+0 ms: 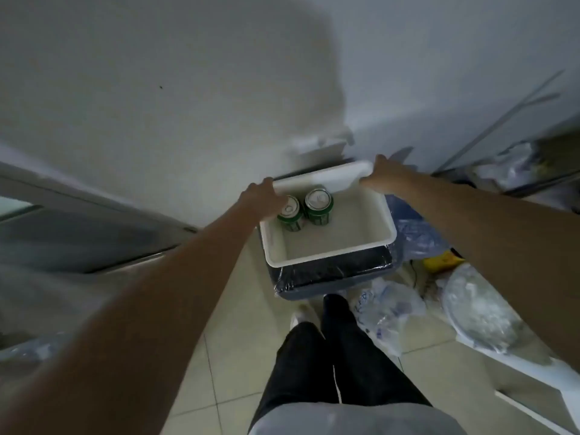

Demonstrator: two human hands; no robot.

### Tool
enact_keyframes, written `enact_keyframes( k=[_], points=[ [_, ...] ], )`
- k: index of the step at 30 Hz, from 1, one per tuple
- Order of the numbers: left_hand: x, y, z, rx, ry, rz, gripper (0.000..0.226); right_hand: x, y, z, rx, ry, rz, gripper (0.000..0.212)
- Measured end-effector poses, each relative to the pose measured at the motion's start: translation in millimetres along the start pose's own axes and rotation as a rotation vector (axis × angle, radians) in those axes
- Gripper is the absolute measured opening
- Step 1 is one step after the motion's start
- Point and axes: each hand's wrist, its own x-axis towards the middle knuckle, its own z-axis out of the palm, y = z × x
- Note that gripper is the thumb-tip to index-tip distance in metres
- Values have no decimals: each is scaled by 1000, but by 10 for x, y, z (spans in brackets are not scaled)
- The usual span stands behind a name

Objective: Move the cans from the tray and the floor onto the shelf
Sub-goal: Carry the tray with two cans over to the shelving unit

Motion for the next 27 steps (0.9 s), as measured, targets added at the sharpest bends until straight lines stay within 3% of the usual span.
enact_keyframes(
  k=[4,6,8,11,12,15,18,22,27],
  points=[
    [150,-92,337,-210,11,-219,75,168,144,272,99,-6,106,67],
    [211,-109,467,-317,27,-268,81,252,217,350,188,-9,149,43],
    [263,-149,547,-451,139,-313,83,305,287,358,276,-10,183,12],
    [293,-254,688,-698,207,-437,64,351,386,425,427,15,225,6],
    [300,-290,721,-749,180,-451,51,363,399,450,461,36,222,17],
    [349,-377,716,-846,91,-427,26,371,421,502,557,14,251,42],
    [390,-402,632,-838,51,-394,24,345,462,509,610,-11,258,47],
    [265,-362,492,-869,67,-324,26,172,520,481,680,62,240,45],
    [-59,-202,34,-819,47,-104,28,-331,559,195,807,193,239,20]
  ],
)
